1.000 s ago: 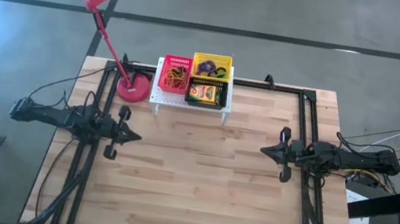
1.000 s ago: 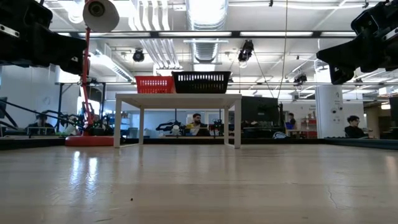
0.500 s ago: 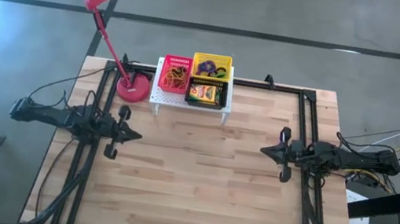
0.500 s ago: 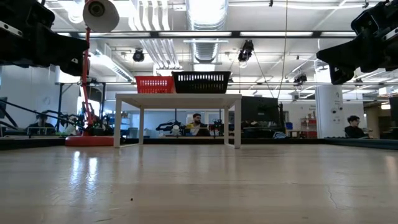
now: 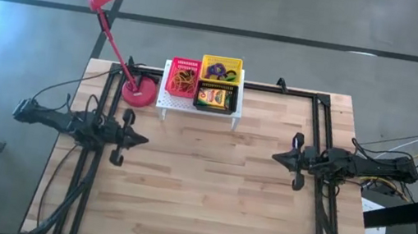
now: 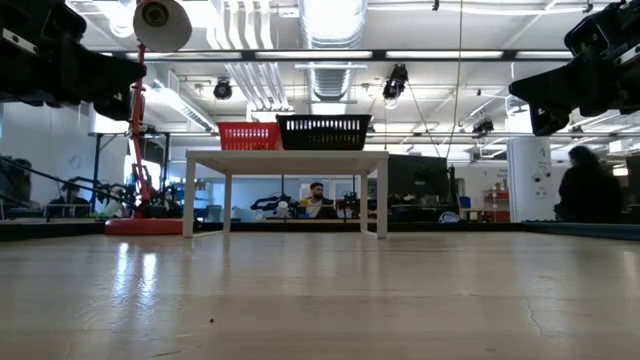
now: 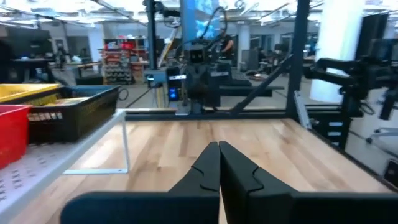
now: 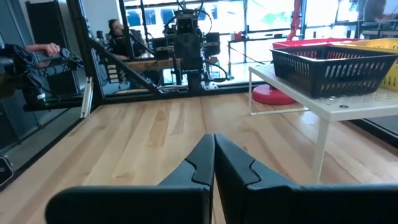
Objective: Pick & Place Office Desk Supplies
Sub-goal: Return to Home Position
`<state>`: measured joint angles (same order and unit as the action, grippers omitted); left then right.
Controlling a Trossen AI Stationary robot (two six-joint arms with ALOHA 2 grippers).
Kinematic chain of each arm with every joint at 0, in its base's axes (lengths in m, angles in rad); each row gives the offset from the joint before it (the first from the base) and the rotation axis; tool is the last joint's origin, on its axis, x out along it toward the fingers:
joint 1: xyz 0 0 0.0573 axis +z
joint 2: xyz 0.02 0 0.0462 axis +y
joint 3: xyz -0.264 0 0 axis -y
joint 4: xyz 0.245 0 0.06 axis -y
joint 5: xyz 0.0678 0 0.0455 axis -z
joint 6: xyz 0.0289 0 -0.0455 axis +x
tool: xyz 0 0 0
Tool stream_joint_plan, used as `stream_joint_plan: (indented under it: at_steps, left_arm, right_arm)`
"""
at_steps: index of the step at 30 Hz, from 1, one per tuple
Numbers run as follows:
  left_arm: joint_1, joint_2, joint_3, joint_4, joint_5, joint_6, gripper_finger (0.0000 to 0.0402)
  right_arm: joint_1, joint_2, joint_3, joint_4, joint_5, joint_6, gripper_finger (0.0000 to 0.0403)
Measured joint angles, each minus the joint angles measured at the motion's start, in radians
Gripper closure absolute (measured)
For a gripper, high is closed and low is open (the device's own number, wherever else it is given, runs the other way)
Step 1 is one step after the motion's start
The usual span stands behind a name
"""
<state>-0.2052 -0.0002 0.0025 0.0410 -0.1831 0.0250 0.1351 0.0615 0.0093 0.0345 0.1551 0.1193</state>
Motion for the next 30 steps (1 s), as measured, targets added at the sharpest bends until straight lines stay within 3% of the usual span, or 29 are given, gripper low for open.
stream_joint_plan:
  at_steps: [10,16,23,30]
  left_arm:
    - [0.011,0.000,0.000,-0.005,0.034,0.001,0.0401]
    - [0.014,0.019,0.000,-0.005,0.035,0.111,0.0392]
    - [0.025,-0.001,0.000,-0.008,0.058,0.125,0.0393]
    - [0.093,0.000,0.000,-0.021,0.141,0.125,0.0398]
  right_arm:
    - [0.000,0.001,0.000,0.000,0.000,0.000,0.0394]
    - [0.000,0.000,0.000,0.000,0.000,0.000,0.0394]
    - [0.000,0.000,0.000,0.000,0.001,0.000,0.0394]
    - [0.000,-0.001,0.000,0.000,0.001,0.000,0.0394]
